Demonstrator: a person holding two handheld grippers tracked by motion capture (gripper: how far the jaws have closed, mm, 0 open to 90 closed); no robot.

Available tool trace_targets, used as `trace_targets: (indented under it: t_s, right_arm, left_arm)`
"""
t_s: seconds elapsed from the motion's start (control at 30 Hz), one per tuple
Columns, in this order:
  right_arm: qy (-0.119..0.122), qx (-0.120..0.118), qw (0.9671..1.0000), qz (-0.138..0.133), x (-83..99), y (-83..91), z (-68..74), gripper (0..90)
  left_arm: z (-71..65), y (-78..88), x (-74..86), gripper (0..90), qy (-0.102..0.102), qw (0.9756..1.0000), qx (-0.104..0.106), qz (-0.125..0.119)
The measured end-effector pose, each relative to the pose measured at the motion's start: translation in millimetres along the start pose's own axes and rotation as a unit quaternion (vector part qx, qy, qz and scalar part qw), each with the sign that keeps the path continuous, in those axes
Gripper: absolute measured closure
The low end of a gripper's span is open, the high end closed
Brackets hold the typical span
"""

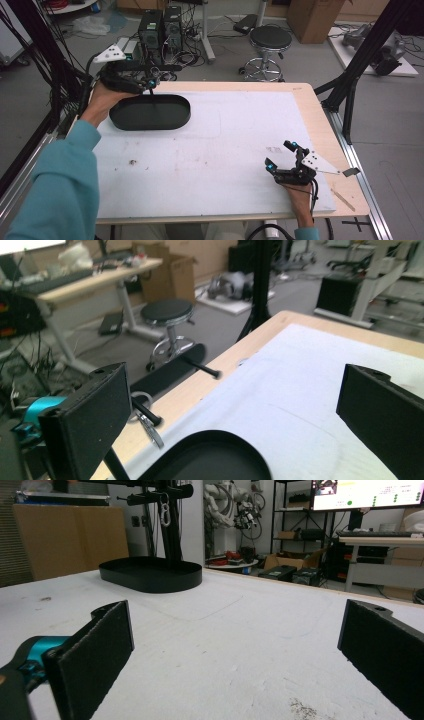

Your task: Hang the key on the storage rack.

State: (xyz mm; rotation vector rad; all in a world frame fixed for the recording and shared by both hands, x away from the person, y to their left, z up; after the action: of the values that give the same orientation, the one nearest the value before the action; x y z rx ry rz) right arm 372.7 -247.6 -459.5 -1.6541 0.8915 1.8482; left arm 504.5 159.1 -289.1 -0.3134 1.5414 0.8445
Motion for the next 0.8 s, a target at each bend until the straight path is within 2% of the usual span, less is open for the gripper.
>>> trace_targets:
  t_s: [0.13,0.2,0.27,0.4,0.5,0.63,0.8]
  right_arm:
    - [0.003,0.000,1.0000,-0.001,-0.2,-0.5,-0.1,0.7]
    - [0.005,0.000,1.0000,0.002,0.3,-0.5,0.7,0.7]
    - [0.006,0.000,1.0000,0.002,0.5,-0.5,1.2,0.7]
    - [0.012,0.001,0.9999,0.002,0.4,-1.1,1.8,0.7]
    - [0.012,0.004,0.9999,0.001,0.3,-1.0,0.8,0.7]
    - [0.012,0.003,0.9999,0.001,0.3,-1.3,0.8,0.7]
    - [0.012,0.004,0.9999,0.001,0.3,-1.3,0.8,0.7]
  left_arm:
    - [-22.1,33.9,18.9,1.7,-0.008,0.9992,0.000,-0.040]
    - [-33.8,50.5,35.4,1.7,-0.013,0.9978,-0.002,-0.064]
    - [-44.3,63.8,55.7,1.7,-0.007,0.9964,0.004,-0.084]
    - [-60.2,80.1,101.7,1.7,0.011,0.9967,0.001,-0.080]
    - [-72.2,88.9,127.1,1.7,0.007,0.9968,-0.005,-0.080]
    - [-82.5,95.1,153.8,1.7,0.030,0.9960,-0.010,-0.084]
    - [-85.2,99.8,177.2,1.7,0.036,0.9949,-0.028,-0.090]
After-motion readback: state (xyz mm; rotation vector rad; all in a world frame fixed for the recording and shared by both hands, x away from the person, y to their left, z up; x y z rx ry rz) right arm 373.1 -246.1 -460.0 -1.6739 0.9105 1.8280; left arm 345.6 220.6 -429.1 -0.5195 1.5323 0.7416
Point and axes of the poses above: each handheld gripper's, and its own axes: y roughly backward along the jaws, x roughly out of its underside, z roughly to its left, the point moved 10 cm from there along -y, roughly forward along the jaws, and after that the axes turned 6 degrees about z, right-handed, at the moved point
